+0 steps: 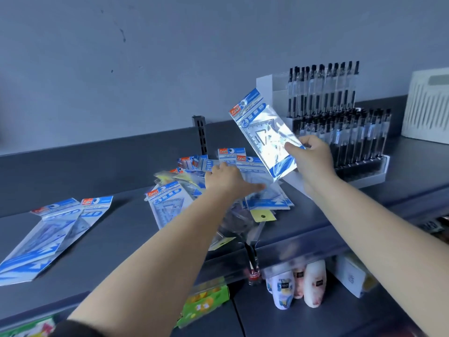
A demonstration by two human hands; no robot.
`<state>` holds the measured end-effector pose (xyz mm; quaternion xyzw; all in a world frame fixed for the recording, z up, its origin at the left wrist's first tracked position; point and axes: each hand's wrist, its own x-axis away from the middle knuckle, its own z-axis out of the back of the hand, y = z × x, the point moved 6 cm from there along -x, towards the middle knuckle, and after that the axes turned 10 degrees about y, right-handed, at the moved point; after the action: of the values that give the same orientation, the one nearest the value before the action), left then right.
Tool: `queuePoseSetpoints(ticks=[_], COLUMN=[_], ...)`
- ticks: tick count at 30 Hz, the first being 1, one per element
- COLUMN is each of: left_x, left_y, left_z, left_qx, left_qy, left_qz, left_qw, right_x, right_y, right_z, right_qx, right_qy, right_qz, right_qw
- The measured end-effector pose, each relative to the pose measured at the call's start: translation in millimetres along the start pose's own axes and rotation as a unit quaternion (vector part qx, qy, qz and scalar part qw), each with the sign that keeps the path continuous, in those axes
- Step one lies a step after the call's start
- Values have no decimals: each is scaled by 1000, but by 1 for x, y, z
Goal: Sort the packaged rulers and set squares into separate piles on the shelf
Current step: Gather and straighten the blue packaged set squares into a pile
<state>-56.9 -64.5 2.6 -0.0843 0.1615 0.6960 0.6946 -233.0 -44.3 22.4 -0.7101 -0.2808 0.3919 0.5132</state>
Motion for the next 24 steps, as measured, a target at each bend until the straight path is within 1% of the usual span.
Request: queuePoseSetpoints(ticks=[1,3,8,12,15,17,20,22,24], left_x=[0,-2,-6,-9,-5,0,11,20,26], left_y=[0,-3,-17,-35,-51,-67,-92,-110,-130], left_z=[-2,-2,7,17,23,29,43,51,57], left_qx=[-18,-4,127,205,267,350,470,546,618], left_qy=[-5,-7,-34,-4,-7,-4,12,29,43], left_qz=[9,29,73,102,129,170,184,187,201], left_qw=[1000,1000,989,973,955,921,863,816,759], right_x=[0,1,6,12,18,24,37,52,65], right_y=[-1,-3,-3,-1,2,1,-3,-8,-15], right_z=[3,8,4,-8,-21,-32,-59,-79,-97], right_qx=[4,16,12,-16,-30,-47,-72,-101,-130], right_qy=[1,-1,-27,-34,-37,-42,-68,-87,-94], right_qz=[1,15,15,-13,-38,-54,-73,-92,-112], right_qw=[1000,1000,999,999,998,997,992,987,981])
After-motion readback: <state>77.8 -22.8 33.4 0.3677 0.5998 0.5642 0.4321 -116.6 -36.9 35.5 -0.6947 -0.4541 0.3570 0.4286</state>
